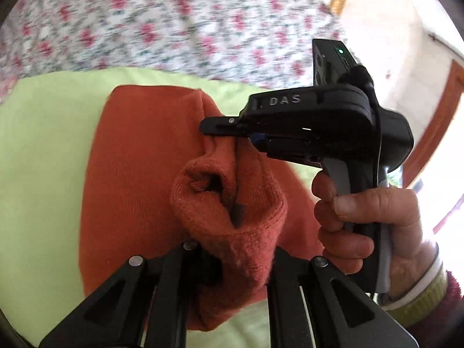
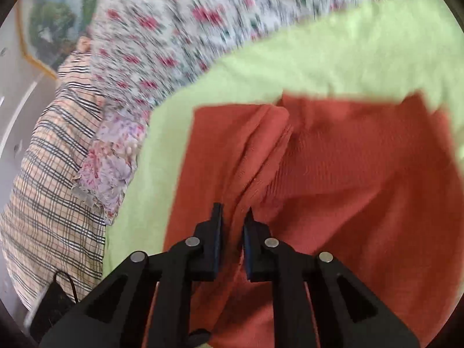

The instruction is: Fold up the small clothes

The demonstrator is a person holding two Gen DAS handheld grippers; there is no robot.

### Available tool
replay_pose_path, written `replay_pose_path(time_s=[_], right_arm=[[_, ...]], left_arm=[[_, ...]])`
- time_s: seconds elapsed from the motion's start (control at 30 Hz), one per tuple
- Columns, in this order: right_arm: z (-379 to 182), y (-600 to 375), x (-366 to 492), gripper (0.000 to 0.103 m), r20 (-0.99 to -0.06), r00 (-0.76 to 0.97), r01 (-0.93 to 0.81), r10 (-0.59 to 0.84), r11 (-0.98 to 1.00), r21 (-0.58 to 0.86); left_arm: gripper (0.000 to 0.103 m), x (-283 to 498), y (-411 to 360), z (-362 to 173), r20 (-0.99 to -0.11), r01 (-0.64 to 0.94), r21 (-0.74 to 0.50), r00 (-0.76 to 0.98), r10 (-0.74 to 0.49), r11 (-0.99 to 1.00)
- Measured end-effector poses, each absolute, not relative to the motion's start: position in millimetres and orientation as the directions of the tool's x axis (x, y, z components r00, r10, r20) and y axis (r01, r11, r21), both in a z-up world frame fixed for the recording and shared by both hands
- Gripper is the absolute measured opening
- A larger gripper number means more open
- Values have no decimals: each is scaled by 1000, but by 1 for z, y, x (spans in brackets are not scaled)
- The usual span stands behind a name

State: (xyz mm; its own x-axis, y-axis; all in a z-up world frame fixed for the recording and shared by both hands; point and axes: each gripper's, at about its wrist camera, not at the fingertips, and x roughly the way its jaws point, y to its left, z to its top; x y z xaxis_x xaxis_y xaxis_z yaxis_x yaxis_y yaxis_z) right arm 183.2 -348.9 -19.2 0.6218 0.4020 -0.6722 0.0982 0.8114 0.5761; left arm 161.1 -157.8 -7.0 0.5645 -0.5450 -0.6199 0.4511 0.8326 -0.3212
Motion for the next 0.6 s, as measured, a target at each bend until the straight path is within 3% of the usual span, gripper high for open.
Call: replay_pose_path(time_s=[0.17,0.43,0.6], right_arm=[[-7,-398,152,14,-719,626,165,303,850,501],[-35,-445,122,13,-782,576,275,239,844,461],[-44,-448,119,14,-778,581,283,237,838,467]], left_arm=[[9,157,-217,-19,-635,508,-371,472,-612,777],[12,153,-262,-49,-697,523,-351,408,-590,777],[24,146,-251,-45,-702,558,-375,351,-619,741]])
